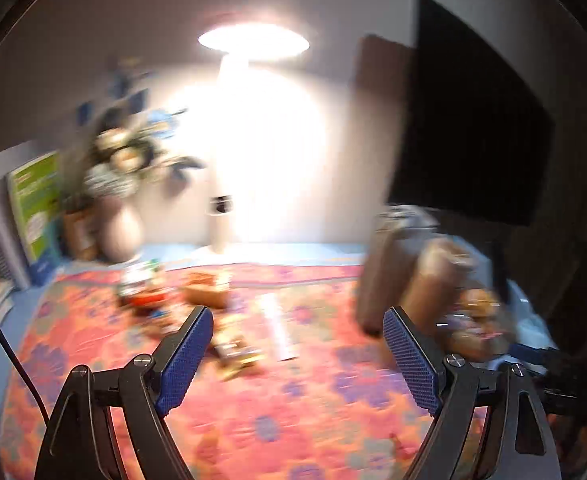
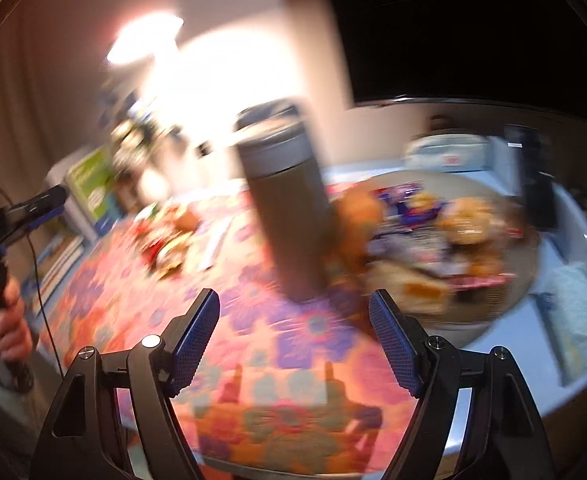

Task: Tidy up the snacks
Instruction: 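Return both tools to the snack pile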

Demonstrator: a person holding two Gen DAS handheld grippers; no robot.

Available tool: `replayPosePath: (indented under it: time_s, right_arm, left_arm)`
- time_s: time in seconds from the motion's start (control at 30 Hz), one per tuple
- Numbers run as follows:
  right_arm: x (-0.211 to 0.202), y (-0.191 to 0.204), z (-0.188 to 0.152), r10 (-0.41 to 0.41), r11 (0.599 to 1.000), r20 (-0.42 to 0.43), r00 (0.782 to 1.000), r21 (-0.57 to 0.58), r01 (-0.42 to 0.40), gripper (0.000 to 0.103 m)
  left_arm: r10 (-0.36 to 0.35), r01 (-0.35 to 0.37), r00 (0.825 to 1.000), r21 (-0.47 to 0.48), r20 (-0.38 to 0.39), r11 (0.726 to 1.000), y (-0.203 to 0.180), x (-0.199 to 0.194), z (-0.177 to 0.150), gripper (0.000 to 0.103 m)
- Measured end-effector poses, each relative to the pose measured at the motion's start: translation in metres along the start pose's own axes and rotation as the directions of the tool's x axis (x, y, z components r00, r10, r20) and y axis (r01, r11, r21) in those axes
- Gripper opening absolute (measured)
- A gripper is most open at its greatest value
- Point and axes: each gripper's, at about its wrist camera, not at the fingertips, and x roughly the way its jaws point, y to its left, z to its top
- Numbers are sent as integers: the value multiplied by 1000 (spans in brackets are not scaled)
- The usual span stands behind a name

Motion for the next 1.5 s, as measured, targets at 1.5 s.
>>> replayPosePath:
  time_s: [1.5]
  right_arm:
    - [245,128,19,84,990,-216,973,-91,-106,77]
  left_arm:
    - [339,-387,848,-38,-407,921,157,169,-100,103]
